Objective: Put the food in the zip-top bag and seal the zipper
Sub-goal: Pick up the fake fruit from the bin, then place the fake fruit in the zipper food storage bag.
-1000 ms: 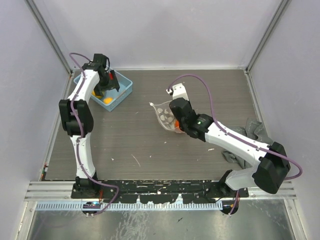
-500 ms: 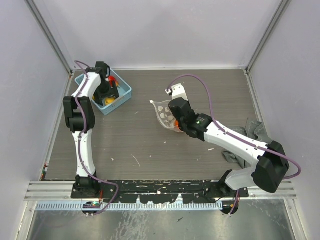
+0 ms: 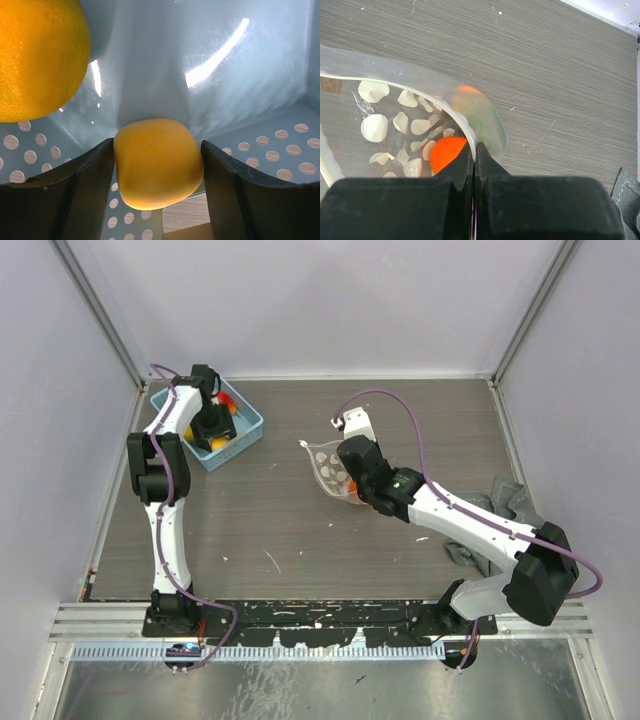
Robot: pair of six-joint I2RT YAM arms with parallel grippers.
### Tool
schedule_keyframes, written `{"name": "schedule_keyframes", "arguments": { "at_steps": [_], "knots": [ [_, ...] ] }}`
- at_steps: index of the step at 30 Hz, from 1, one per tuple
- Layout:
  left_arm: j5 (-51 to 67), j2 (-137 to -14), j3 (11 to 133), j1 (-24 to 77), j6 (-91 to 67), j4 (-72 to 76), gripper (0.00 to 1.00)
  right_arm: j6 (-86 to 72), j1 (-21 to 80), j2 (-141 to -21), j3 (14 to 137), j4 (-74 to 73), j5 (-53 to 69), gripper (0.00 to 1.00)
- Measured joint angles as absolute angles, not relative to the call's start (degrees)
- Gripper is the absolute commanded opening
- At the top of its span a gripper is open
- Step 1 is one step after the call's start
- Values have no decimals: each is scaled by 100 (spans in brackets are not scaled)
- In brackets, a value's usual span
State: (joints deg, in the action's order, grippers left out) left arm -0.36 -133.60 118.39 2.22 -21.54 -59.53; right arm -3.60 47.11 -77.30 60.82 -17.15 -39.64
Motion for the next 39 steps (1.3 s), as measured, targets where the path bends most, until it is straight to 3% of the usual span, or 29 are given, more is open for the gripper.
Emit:
{"name": "schedule_keyframes", "arguments": {
  "at_steps": [4, 10, 22, 39],
  "knots": [
    [27, -13314, 11751, 222, -2147, -5889, 52, -360, 4711, -7730, 6082, -1715, -3964, 0],
    [69, -12798, 11218, 217, -2152, -5686, 48, -360, 4711, -7730, 6084, -1719, -3931, 0],
    [434, -10932, 10136, 217, -2261, -5177, 45, -447, 4711, -7730, 6230, -1848, -3787, 0],
    [1275, -8123, 7494, 779, -2886, -4007, 44, -735, 4711, -7730, 6355, -1935, -3446, 0]
  ]
}}
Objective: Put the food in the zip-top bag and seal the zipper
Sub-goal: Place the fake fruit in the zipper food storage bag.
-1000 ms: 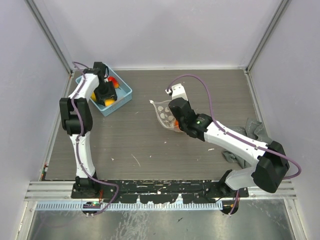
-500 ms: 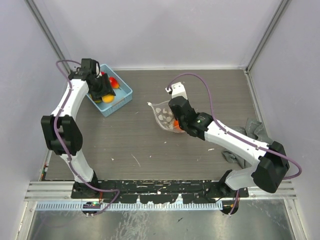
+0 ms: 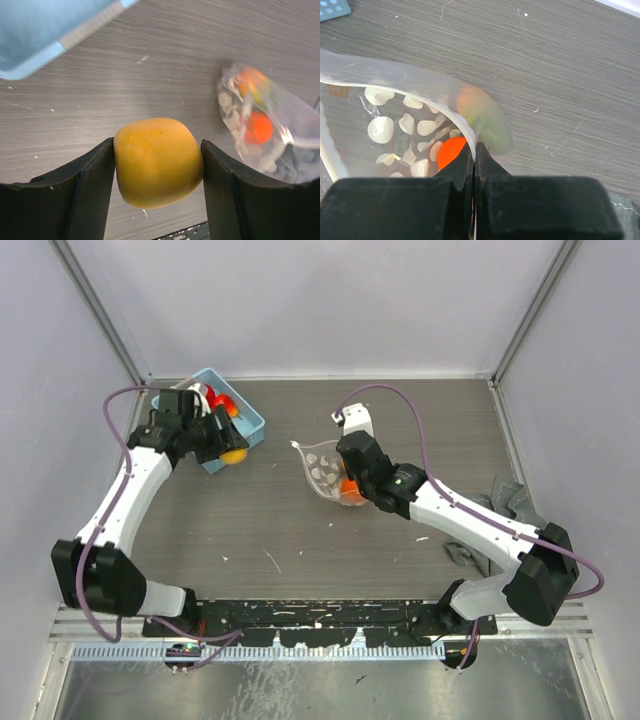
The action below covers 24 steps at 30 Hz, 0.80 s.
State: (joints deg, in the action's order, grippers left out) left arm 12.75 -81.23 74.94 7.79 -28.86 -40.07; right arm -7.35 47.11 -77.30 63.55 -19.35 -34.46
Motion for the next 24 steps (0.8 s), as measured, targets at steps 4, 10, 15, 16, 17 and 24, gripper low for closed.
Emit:
{"name": "schedule_keyframes", "arguments": {
  "at_steps": [4, 10, 15, 16, 17, 24],
  "knots": [
    [1321, -7358, 6984, 1223, -3024, -3743, 44, -794, 4711, -7730, 6381, -1959, -3371, 0],
    [1328, -6508, 6436, 1865, -3227, -3166, 44, -895, 4711, -7730, 6451, -1990, -3227, 0],
    [1269, -6180, 6020, 2418, -3371, -2635, 44, -972, 4711, -7730, 6475, -2025, -3129, 0],
    [1225, -6145, 5955, 2539, -3376, -2526, 44, -991, 4711, -7730, 6477, -2027, -3103, 0],
    [1197, -6110, 5894, 2582, -3380, -2412, 45, -1015, 4711, -7730, 6482, -2036, -3070, 0],
    [980, -5931, 5507, 3468, -3144, -1476, 46, -1151, 4711, -7730, 6514, -2084, -2845, 0]
  ]
}}
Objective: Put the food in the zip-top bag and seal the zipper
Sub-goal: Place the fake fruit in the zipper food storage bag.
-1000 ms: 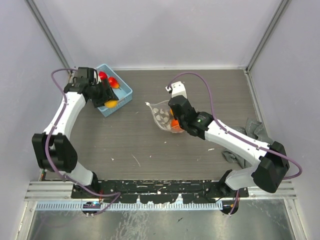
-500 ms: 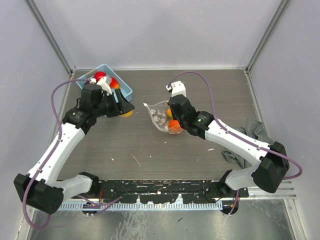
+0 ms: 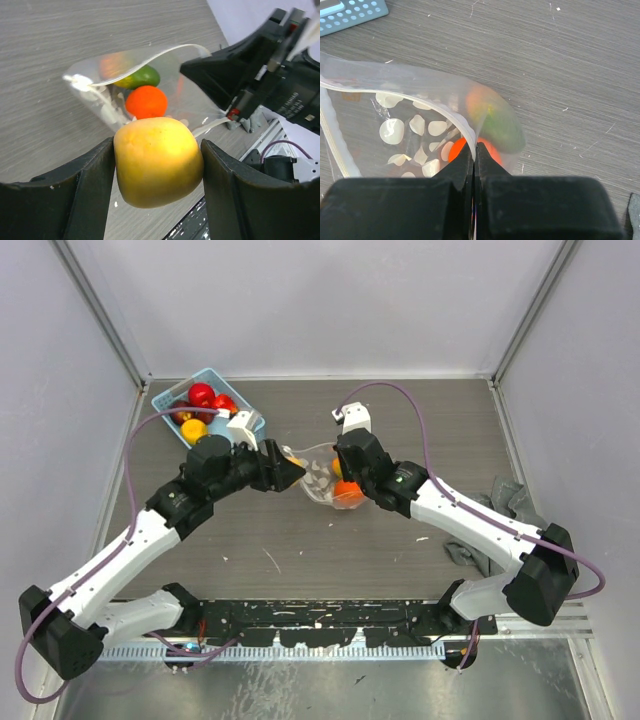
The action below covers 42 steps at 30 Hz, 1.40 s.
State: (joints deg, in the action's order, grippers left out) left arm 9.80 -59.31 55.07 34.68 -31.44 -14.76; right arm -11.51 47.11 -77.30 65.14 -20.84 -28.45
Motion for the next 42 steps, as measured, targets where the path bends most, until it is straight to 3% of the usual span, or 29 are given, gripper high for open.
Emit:
{"name": "schedule_keyframes", "arguments": {
  "at_steps": [17, 30, 42],
  "knots": [
    [161, -6818, 5214, 4724, -1675, 137, 50, -1393, 4711, -7730, 6517, -2106, -2335, 1],
    [-397, -7769, 5269, 4737, -1411, 191, 66, -1422, 4711, -7730, 6517, -2110, -2152, 2],
    [-589, -7874, 5271, 4759, -1433, 196, 81, -1422, 4711, -7730, 6517, -2108, -2150, 3]
  ]
}}
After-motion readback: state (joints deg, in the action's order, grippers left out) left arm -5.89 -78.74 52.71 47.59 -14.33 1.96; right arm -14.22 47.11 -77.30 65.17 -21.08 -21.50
